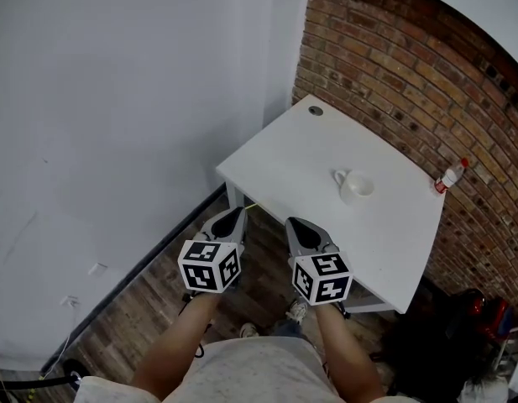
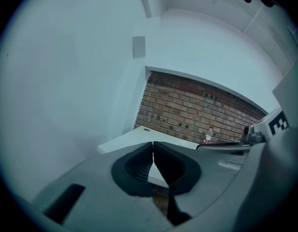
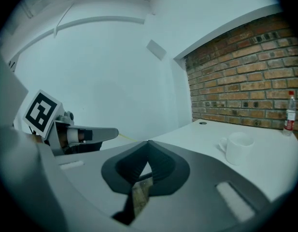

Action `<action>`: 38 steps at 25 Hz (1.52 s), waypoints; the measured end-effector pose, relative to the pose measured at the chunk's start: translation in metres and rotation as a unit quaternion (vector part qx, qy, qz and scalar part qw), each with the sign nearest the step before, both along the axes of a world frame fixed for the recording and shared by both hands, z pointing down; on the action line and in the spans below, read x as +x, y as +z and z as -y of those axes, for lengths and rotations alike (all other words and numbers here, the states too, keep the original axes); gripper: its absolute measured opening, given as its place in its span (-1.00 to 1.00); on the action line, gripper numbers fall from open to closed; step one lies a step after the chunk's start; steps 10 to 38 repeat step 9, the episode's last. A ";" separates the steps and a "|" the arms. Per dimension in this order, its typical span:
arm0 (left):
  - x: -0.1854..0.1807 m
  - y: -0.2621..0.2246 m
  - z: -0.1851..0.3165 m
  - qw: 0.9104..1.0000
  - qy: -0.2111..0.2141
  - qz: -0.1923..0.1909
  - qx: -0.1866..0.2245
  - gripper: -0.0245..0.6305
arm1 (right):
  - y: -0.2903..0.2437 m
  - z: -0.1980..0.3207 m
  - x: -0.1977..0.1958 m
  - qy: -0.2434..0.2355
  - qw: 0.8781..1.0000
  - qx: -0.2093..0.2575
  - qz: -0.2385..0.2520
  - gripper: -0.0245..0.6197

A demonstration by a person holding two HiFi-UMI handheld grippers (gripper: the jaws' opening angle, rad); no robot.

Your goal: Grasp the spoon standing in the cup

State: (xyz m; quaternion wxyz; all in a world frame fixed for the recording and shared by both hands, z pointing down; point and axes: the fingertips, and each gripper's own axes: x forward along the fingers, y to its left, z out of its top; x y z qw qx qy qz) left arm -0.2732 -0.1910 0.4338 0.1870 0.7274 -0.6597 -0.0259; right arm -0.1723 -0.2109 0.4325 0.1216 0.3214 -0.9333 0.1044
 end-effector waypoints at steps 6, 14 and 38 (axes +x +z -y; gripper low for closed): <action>-0.001 -0.002 -0.003 1.000 0.006 -0.001 0.002 -0.92 | -0.001 -0.006 -0.002 0.004 1.000 -0.001 0.002 -0.90; -0.002 -0.003 -0.002 1.000 0.008 0.000 0.004 -0.91 | -0.001 -0.007 -0.004 0.004 1.000 -0.002 0.003 -0.90; -0.002 -0.003 -0.002 1.000 0.008 0.000 0.004 -0.91 | -0.001 -0.007 -0.004 0.004 1.000 -0.002 0.003 -0.90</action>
